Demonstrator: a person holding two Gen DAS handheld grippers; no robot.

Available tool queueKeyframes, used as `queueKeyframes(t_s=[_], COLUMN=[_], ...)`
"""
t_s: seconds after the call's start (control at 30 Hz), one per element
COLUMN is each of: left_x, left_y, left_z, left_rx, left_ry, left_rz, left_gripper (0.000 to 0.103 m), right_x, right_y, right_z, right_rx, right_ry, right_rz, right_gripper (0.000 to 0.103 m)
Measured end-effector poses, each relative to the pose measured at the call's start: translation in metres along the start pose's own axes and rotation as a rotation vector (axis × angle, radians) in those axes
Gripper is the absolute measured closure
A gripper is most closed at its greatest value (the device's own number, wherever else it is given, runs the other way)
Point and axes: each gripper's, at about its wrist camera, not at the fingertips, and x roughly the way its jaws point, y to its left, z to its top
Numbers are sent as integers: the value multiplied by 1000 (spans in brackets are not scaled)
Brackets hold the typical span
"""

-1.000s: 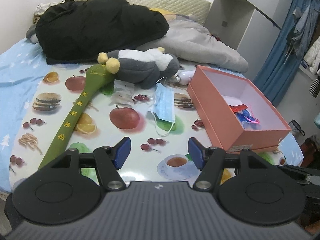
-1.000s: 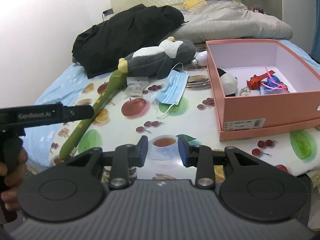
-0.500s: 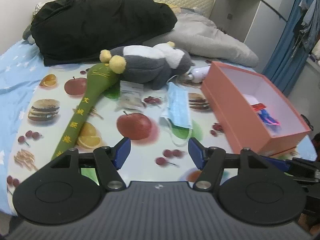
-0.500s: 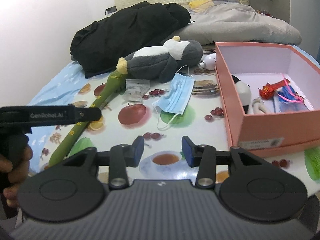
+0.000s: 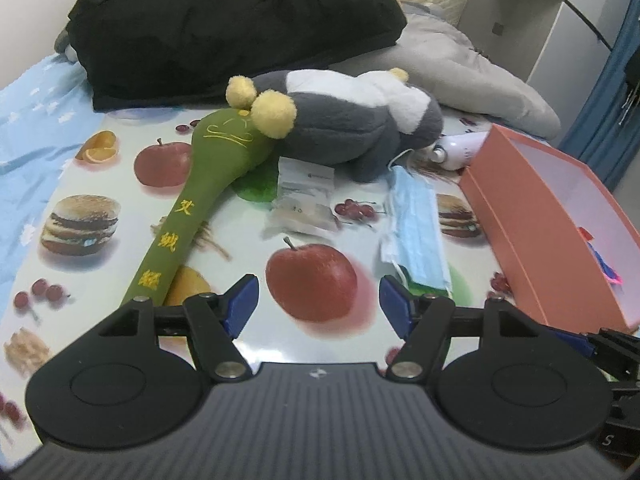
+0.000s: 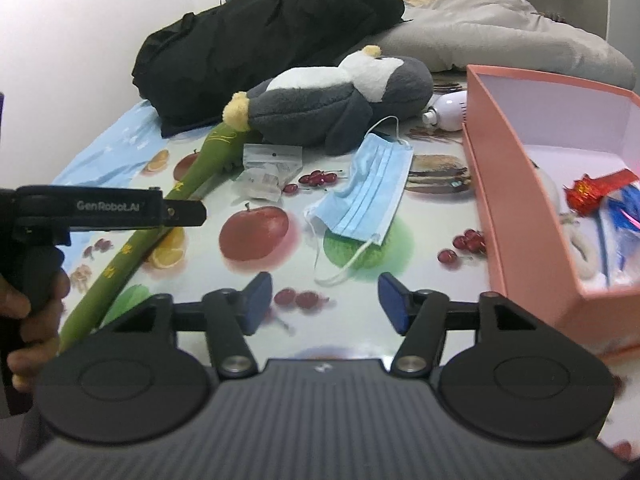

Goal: Organize soft objects
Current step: 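Grasp the clear packet with the left gripper while the right grasps the blue mask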

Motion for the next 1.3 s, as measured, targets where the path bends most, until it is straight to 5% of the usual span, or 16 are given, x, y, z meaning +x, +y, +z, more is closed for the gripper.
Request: queueKeyframes(t_s=[0.7,0.83,1.07,1.3], left_x=[128,141,150,142], left_y=[-2,-3,-8,-18], left_z=[56,60,59,52], left_rx=[81,86,130,167], left_ry=[8,16,28,33], left_rz=[48,61,84,109], left_gripper=[28,28,30,49], right_x=[127,136,136,120], right_y=[-5,-4,-8,-11], right_z=[46,45,46,41], right_rx=[14,-10,-31,-41], right_ry=[35,47,61,76], right_rz=[25,17,-1,-19], right_gripper=[41,49,86,90])
